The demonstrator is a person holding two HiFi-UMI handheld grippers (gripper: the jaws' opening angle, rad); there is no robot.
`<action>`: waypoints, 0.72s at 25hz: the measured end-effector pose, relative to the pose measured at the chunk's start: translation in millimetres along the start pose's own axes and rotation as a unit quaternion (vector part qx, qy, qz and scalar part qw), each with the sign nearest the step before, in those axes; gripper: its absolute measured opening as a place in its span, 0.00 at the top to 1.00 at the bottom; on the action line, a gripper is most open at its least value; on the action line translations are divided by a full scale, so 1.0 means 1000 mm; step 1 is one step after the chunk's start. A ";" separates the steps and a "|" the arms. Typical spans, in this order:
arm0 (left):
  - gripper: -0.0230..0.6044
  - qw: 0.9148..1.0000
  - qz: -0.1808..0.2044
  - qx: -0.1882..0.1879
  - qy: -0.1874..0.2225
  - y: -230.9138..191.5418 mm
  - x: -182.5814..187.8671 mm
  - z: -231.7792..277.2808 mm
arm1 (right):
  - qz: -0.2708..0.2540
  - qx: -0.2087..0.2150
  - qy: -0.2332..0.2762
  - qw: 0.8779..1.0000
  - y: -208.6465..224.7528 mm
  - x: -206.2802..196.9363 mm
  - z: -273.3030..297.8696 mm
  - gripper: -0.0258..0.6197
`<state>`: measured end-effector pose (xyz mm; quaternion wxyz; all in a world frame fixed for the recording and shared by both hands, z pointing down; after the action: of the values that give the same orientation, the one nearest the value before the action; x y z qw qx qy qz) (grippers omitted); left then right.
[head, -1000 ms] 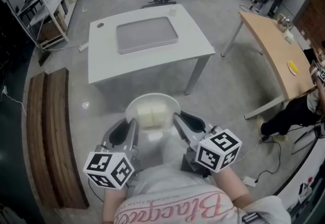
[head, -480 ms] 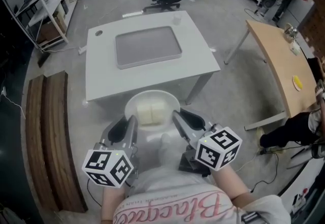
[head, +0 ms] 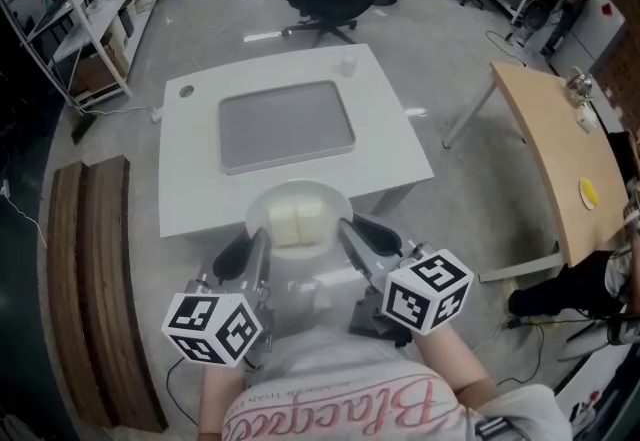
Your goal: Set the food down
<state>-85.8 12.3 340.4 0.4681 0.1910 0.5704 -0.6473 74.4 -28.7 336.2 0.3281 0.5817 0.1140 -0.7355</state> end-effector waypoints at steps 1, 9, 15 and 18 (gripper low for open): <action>0.85 1.000 0.000 0.001 0.001 0.000 0.002 0.006 | 0.000 0.001 -0.002 1.000 0.005 0.002 0.003 0.88; 0.85 1.000 -0.019 0.011 0.000 -0.010 0.009 0.035 | -0.001 0.008 -0.013 1.000 0.030 0.011 0.028 0.88; 0.85 1.000 -0.023 0.017 -0.006 -0.015 0.013 0.048 | 0.006 0.010 -0.022 1.000 0.040 0.012 0.039 0.88; 0.85 0.999 -0.031 0.017 -0.011 -0.018 0.012 0.055 | 0.007 0.007 -0.027 1.000 0.045 0.011 0.043 0.88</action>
<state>-91.2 -44.0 356.4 0.4511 0.1741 0.5596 -0.6731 67.1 -90.3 348.1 0.3321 0.5649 0.0964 -0.7492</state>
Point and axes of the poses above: the fingertips, and each gripper's own axes: z forward along the fingers, y to its right, x out of its top, the point moved 3 cm from there along -z, backward along the fingers, and after that the axes turned 11 degrees about -z, right-handed, at the moved point
